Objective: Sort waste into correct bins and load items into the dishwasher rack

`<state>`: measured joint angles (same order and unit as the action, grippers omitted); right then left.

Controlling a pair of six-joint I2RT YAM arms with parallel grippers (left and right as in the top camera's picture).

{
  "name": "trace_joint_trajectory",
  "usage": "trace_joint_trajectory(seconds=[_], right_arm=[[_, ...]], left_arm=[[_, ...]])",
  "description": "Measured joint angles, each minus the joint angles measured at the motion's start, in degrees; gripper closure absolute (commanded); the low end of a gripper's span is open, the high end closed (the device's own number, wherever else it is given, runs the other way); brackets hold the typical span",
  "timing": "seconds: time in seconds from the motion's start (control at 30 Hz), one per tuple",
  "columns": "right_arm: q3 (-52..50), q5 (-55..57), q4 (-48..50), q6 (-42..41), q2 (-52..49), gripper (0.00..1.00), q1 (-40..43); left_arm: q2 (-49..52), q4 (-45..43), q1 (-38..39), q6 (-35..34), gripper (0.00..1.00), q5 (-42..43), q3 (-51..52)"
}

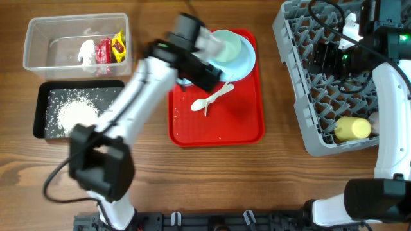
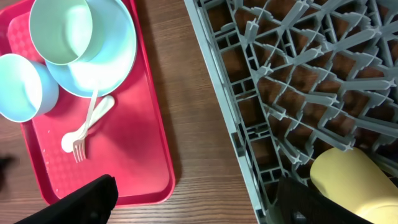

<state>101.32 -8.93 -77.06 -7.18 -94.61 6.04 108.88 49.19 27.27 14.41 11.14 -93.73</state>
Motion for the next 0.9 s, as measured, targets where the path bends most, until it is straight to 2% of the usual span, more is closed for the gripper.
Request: trace_joint_trajectory(seconds=[0.2, 0.3, 0.43, 0.53, 0.7, 0.9], right_arm=[[0.0, 0.0, 0.0, 0.5, 0.0, 0.13, 0.0], [0.0, 0.0, 0.0, 1.0, 0.0, 0.13, 0.0], [0.0, -2.1, 2.3, 1.1, 0.0, 0.15, 0.0], [0.0, -5.5, 6.0, 0.7, -0.6, 0.16, -1.1], [0.0, -8.0, 14.3, -4.0, -5.0, 0.17, -9.0], [0.0, -7.5, 23.4, -16.1, -16.1, 0.17, -24.2]], left_arm=[[7.4, 0.2, 8.1, 0.0, 0.27, -5.6, 0.0], [9.8, 0.4, 8.8, -1.9, 0.25, -7.5, 0.2], [9.2, 0.4, 7.0, -6.7, 0.14, -10.4, 0.2], [6.8, 1.0, 3.6, -10.7, 0.0, -11.6, 0.3], [-3.8, 1.4, -6.8, -19.0, 0.0, -12.7, 0.4], [-16.3, 3.5, -20.6, -26.2, 0.0, -13.9, -0.3]])
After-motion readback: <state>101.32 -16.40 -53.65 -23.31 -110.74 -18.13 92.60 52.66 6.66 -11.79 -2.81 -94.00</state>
